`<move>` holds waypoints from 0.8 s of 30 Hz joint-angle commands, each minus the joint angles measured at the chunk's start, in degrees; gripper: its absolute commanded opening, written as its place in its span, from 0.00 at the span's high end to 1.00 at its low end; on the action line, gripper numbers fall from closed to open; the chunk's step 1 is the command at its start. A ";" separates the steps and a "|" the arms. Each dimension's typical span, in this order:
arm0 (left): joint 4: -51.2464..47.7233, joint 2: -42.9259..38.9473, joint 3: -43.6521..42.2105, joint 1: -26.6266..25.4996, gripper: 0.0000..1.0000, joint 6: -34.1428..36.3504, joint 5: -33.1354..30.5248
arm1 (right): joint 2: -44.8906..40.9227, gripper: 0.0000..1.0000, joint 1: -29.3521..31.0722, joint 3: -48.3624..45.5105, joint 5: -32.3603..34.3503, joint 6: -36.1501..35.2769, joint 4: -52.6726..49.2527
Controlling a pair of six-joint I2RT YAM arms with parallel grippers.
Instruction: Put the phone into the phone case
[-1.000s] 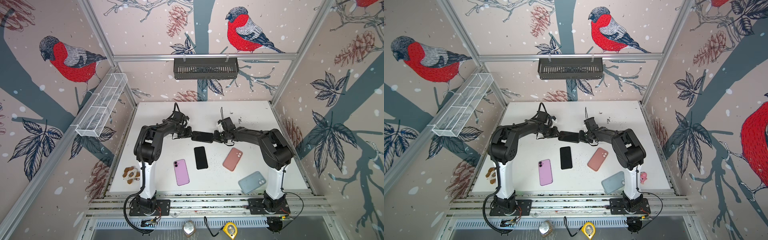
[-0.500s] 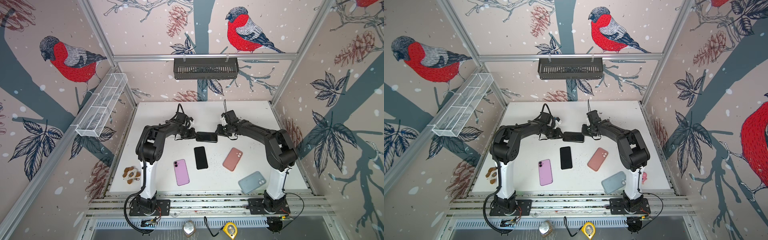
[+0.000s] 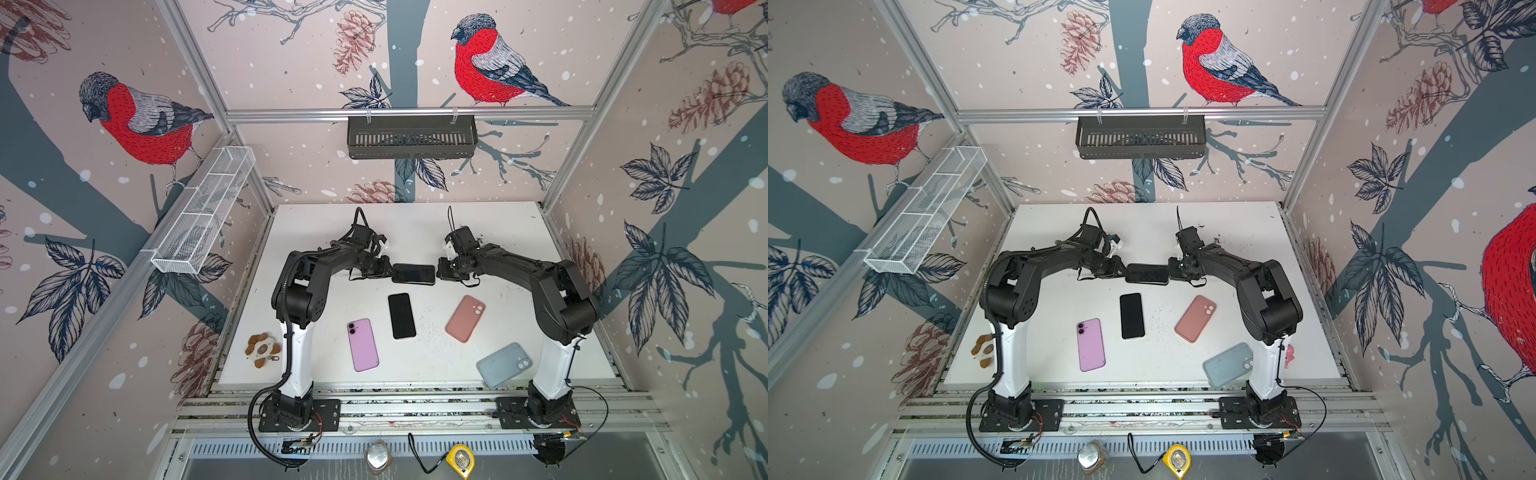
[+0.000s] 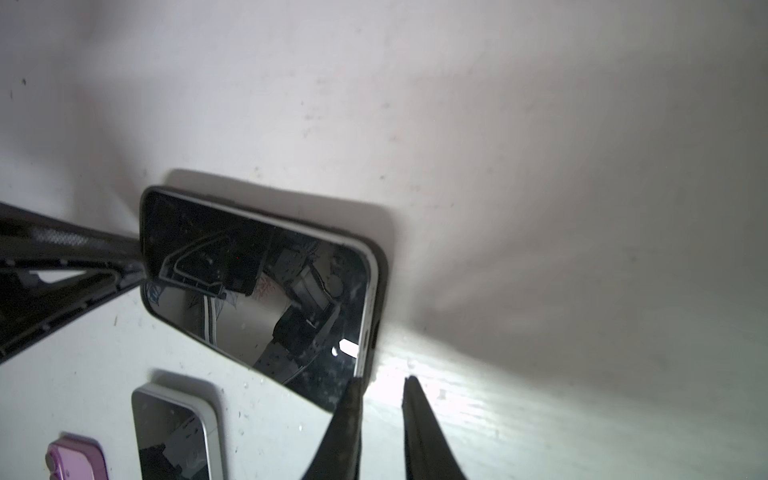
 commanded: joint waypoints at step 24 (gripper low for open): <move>-6.71 1.60 0.20 -0.75 0.81 1.32 -2.13 | 5.43 0.96 2.15 0.08 2.29 -0.40 0.84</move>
